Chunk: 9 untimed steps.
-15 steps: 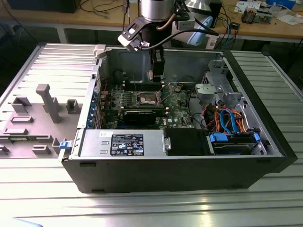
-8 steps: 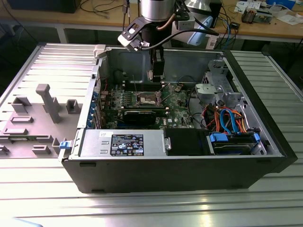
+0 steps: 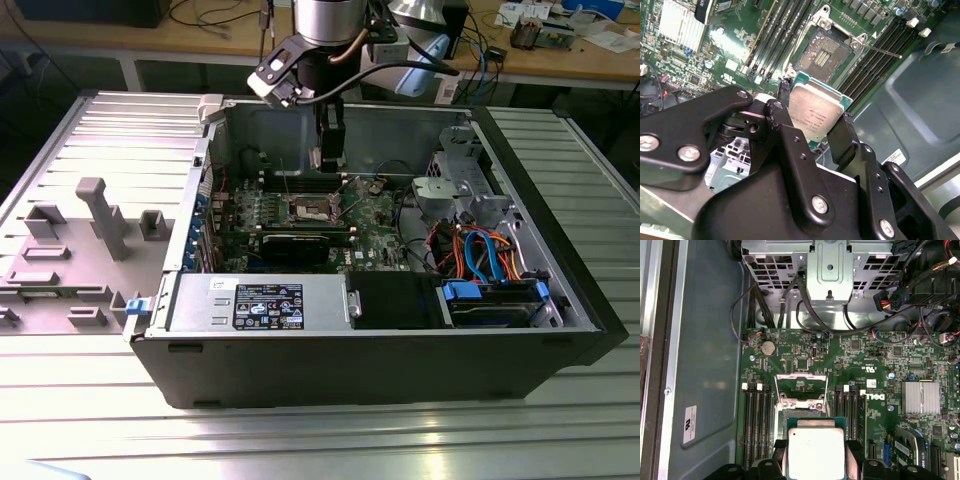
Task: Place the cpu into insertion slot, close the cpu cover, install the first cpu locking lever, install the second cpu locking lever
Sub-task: 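Place the cpu into insertion slot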
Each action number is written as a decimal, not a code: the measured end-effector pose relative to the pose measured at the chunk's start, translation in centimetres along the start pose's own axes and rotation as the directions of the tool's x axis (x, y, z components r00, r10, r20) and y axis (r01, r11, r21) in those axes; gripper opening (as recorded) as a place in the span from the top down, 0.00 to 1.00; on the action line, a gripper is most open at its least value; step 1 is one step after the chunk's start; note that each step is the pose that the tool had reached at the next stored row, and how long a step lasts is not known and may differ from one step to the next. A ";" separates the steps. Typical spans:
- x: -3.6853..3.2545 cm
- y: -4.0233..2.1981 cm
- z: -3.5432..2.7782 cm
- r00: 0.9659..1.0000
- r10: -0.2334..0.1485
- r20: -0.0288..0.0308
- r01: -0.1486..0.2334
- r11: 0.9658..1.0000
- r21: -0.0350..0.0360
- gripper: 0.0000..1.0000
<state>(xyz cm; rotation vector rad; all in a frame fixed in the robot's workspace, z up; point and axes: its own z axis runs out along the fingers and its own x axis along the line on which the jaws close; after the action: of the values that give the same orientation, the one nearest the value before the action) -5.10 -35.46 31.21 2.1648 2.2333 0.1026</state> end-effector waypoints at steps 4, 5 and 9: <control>0.12 -0.42 0.63 1.000 0.002 0.000 -0.002 1.000 0.000 0.45; 0.12 -0.49 0.73 1.000 0.007 0.000 -0.007 1.000 0.000 0.45; 0.14 -0.92 1.31 1.000 0.020 0.002 -0.020 1.000 0.001 0.45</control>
<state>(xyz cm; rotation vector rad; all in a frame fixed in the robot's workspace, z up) -5.93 -35.32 29.84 2.1875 2.2118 0.0995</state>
